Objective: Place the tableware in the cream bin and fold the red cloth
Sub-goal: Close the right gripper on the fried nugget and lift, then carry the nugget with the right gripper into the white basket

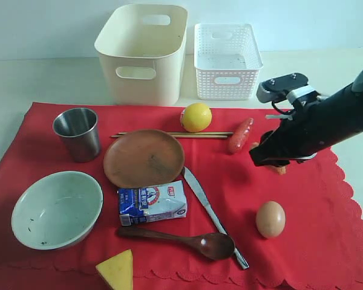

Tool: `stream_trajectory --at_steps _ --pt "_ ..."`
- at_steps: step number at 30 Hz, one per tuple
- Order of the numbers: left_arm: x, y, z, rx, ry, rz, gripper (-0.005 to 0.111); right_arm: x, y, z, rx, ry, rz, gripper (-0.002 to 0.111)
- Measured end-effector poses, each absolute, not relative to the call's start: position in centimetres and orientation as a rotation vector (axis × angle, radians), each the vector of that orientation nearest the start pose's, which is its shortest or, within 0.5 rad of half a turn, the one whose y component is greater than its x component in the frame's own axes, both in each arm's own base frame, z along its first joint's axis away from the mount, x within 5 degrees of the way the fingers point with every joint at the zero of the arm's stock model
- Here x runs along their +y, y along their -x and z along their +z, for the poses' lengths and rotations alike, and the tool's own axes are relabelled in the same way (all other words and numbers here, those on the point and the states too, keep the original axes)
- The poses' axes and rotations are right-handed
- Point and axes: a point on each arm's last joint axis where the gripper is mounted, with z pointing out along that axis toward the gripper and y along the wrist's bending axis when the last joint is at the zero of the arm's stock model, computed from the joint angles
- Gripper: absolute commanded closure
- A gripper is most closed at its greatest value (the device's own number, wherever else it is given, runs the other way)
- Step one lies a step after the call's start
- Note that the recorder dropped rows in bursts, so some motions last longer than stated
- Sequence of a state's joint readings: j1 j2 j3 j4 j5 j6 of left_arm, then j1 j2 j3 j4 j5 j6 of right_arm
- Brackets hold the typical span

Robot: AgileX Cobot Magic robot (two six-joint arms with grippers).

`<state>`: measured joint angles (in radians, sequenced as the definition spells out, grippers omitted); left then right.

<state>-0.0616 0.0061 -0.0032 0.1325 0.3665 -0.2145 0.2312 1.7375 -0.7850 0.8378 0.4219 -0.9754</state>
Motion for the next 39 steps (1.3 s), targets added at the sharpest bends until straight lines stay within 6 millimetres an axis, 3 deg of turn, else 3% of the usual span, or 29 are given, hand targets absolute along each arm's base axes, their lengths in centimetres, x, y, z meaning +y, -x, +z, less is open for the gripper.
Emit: stream_trajectory --at_steps 12,27,34,39 --pt "0.1 -5.3 18.1 1.849 0.060 -0.062 0.107 10.0 -26.4 19.4 2.502 0.723 0.550 0.108" --pt "0.1 -5.3 18.1 1.849 0.060 -0.062 0.107 9.9 -24.5 23.7 2.368 0.756 0.566 0.108" --pt "0.1 -5.3 18.1 1.849 0.060 -0.062 0.107 9.9 -24.6 23.9 2.361 0.757 0.566 0.108" --pt "0.1 -5.3 18.1 1.849 0.060 -0.062 0.107 10.3 -26.5 25.6 2.319 0.715 0.560 0.108"
